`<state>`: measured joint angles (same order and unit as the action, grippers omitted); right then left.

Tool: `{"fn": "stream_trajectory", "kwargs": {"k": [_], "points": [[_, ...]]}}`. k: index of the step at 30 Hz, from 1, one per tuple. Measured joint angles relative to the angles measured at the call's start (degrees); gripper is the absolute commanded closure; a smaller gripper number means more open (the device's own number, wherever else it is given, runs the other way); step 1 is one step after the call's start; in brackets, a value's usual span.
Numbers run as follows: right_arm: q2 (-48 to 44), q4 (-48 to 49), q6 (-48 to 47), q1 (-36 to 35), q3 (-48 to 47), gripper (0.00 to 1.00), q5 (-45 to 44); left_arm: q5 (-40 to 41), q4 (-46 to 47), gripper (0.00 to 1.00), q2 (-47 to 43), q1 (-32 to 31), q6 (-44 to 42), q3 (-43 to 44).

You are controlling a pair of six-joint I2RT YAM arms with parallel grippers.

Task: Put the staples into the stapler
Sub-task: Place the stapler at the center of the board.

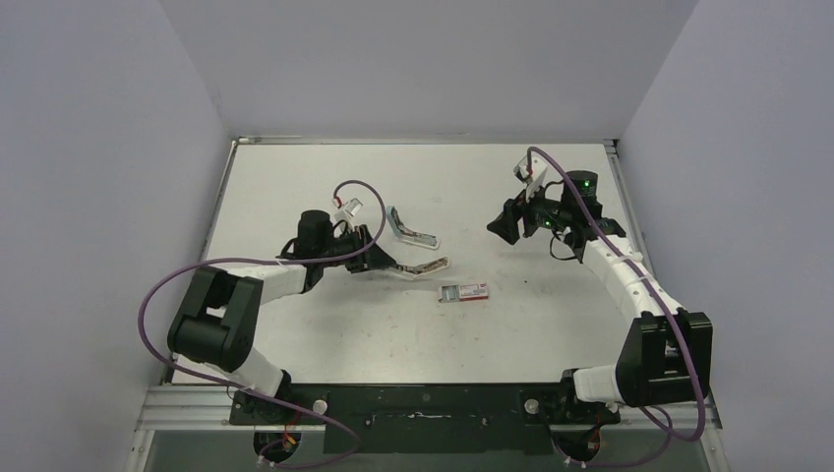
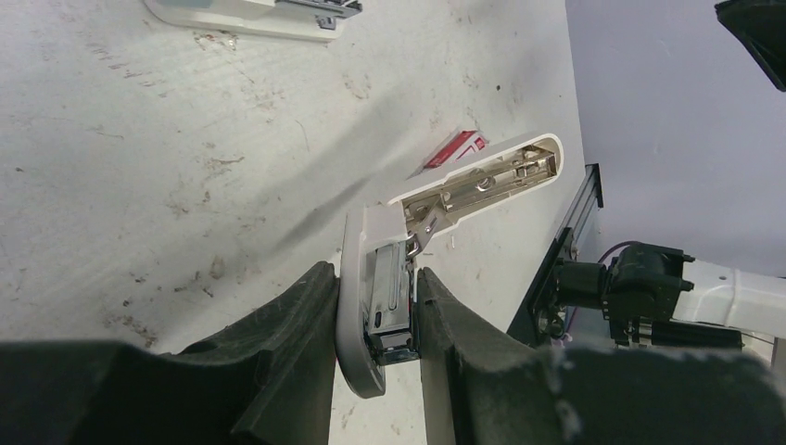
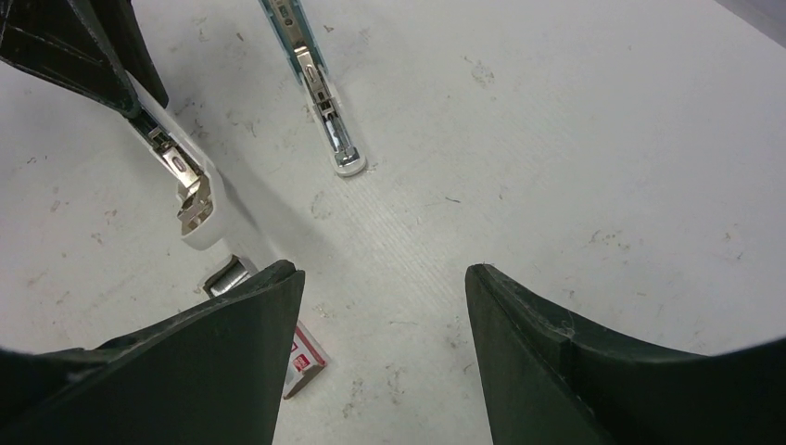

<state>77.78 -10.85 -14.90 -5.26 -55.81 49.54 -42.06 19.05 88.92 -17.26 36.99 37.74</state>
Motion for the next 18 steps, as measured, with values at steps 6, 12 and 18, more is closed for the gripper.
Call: {"fn": "stream_trajectory", "kwargs": {"k": [6,12,18], "points": [[0.0,-0.4,-1.0,0.0,0.8,0.34,-0.4,-0.4,4.3,1.00,6.0,0.8,0.1,0.0],[0.8,-0.4,-1.0,0.0,0.9,0.34,-0.5,-1.1,4.8,0.97,8.6,1.7,0.0,0.0],[0.9,-0.3,-1.0,0.0,1.0,0.34,-0.5,-2.4,2.4,0.82,10.4,2.3,-1.3,2.3]]}}
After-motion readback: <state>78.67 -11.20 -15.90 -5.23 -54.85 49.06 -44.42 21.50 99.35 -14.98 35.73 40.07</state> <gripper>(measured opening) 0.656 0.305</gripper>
